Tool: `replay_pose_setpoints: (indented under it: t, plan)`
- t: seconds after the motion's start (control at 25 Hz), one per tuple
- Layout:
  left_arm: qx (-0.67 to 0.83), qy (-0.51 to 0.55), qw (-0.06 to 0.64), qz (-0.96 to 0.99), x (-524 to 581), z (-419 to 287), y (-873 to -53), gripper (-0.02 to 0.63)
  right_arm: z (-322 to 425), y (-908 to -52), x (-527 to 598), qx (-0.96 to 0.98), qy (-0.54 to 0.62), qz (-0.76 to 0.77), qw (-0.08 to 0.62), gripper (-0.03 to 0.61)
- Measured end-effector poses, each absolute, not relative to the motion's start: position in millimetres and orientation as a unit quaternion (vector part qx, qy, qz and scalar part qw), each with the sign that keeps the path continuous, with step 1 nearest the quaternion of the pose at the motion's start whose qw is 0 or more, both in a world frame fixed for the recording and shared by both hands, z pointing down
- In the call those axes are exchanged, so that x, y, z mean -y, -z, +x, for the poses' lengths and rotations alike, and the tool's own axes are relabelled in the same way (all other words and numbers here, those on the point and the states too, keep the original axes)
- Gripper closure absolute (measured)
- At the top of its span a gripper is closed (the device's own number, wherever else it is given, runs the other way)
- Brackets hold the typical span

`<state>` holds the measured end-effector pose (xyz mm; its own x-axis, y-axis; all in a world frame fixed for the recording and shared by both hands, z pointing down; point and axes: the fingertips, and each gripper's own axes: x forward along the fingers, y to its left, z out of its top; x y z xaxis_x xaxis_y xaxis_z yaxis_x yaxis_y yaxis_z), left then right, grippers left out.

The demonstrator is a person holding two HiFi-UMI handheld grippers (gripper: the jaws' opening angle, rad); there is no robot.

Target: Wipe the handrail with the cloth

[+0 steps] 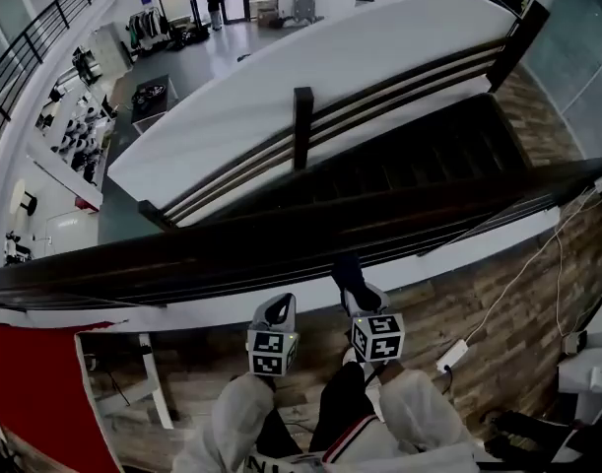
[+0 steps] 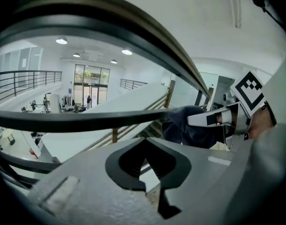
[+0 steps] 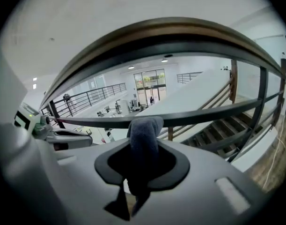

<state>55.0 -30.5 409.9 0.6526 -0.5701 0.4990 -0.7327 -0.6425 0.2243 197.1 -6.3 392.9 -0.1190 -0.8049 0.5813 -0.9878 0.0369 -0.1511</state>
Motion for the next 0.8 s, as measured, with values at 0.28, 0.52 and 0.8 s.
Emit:
replay_pose_setpoints:
  t: [0.28,0.52,0.8]
  plan:
    - [0.410,-0.181,0.175,0.877,25,24,-345,0.611,163,-330,3,0.744,-0.247,0.602,0.149,0.505]
    - [0.440,-0.183,0.154,0.866,-4,46,-303,0.611,179,-291,-16,0.778,-0.250,0.568,0.104,0.505]
    - [0.479,-0.167,0.130,0.852,-22,55,-251,0.611,193,-242,-39,0.807,-0.228,0.538,0.084,0.505]
